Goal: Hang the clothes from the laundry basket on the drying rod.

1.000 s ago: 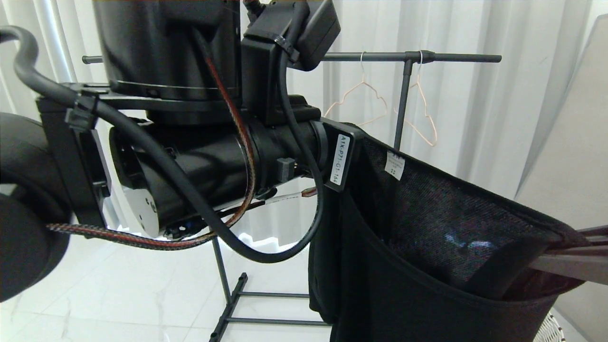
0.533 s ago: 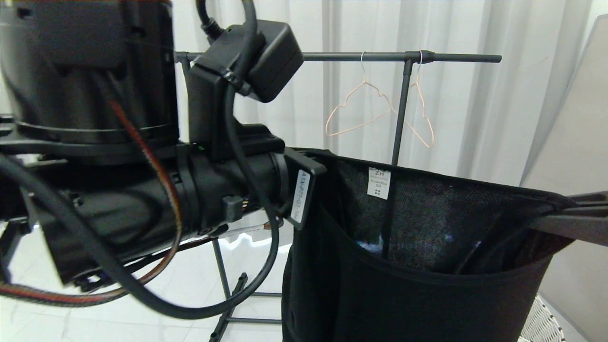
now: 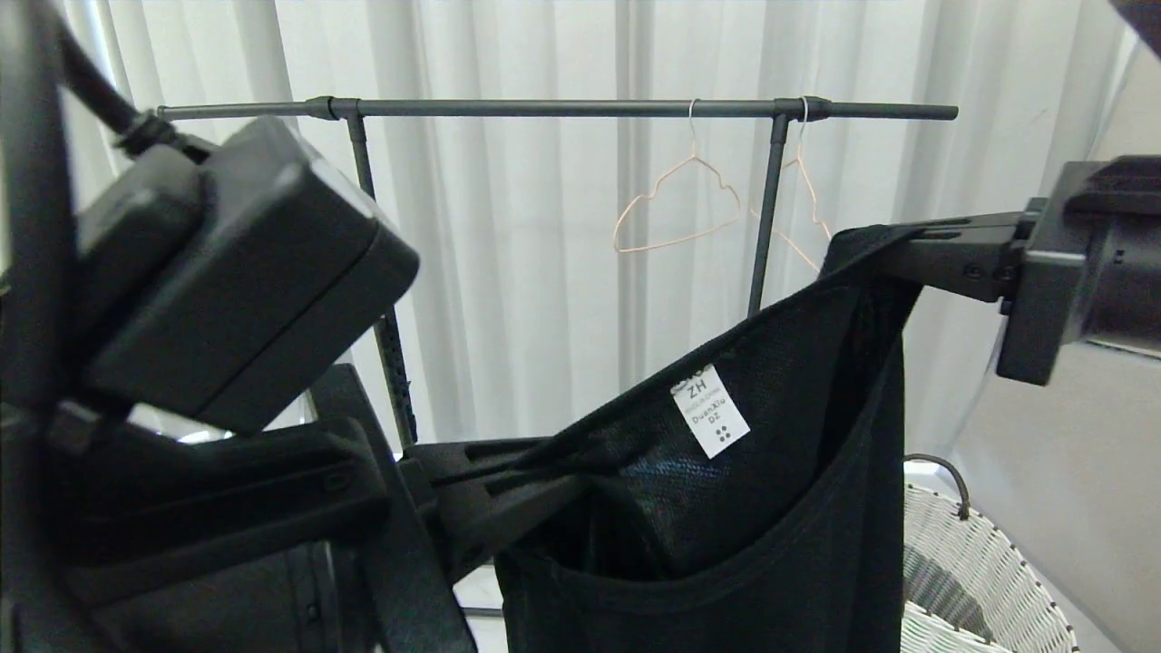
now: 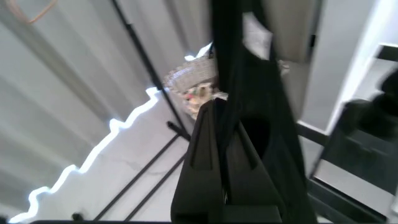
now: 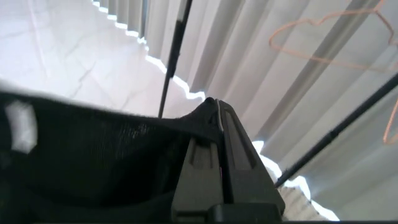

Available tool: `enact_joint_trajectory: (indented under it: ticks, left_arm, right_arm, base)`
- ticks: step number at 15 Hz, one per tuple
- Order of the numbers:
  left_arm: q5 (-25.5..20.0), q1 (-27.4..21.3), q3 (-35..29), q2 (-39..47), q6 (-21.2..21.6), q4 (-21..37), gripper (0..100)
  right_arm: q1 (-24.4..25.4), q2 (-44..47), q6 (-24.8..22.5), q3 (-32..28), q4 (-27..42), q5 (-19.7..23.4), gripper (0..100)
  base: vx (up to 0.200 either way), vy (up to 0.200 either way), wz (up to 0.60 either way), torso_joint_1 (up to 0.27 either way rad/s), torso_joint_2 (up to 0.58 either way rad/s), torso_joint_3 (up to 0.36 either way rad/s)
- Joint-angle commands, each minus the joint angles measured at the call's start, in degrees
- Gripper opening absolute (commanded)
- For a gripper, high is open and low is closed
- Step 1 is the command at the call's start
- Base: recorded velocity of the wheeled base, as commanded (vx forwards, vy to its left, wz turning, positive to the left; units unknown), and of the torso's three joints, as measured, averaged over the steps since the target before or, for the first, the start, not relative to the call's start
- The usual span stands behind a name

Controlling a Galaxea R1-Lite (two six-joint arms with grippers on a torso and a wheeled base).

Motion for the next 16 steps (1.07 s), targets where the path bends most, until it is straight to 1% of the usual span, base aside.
enact_joint_trajectory:
  ticks: [1,7,9,11,12,13,14,15,16]
  left_arm:
    - [0.17,-2.66,0.42,-1.38,-0.11,-0.04,0]
    - [0.26,-2.74,0.5,-1.38,-0.2,-0.04,0]
    - [0.52,-2.13,0.77,-1.55,-0.2,-0.04,0]
    - [0.44,2.26,0.5,-1.47,0.15,-0.13,0]
    - [0.44,5.25,-0.11,-0.94,0.41,-0.31,0]
    - [0.44,9.12,-1.34,0.64,0.41,-0.57,0]
    - [0.44,11.67,-2.66,1.7,0.5,-1.19,0]
    - [0.44,12.72,-3.8,2.67,0.5,-2.33,0]
    - [0.44,13.08,-4.15,3.28,0.5,-3.21,0]
  right_arm:
    - [-0.04,3.94,-0.02,-0.09,-0.44,0.0,0]
    - [0.05,3.5,-0.02,0.18,-0.18,-0.17,0]
    - [0.05,1.21,-0.46,0.7,1.75,-0.26,0]
    - [0.05,-2.74,-0.55,0.88,7.64,-0.26,0]
    - [0.05,-4.76,-1.78,0.7,10.81,-0.26,0]
    - [0.05,-7.05,-4.33,0.79,14.06,-0.17,0]
    - [0.14,-8.72,-6.61,0.88,17.75,0.0,0]
    - [0.23,-9.86,-7.84,0.88,20.56,0.18,0]
    - [0.32,-10.21,-8.02,0.97,21.0,0.18,0]
  base:
    - [0.0,0.0,0.0,0.0,0.0,0.0]
    - [0.0,0.0,0.0,0.0,0.0,0.0]
    - [0.0,0.0,0.0,0.0,0.0,0.0]
    - [0.0,0.0,0.0,0.0,0.0,0.0]
    - [0.0,0.0,0.0,0.0,0.0,0.0]
    - [0.0,0.0,0.0,0.0,0.0,0.0]
    - [0.0,0.0,0.0,0.0,0.0,0.0]
    - [0.0,0.0,0.0,0.0,0.0,0.0]
    - [0.0,0.0,0.0,0.0,0.0,0.0]
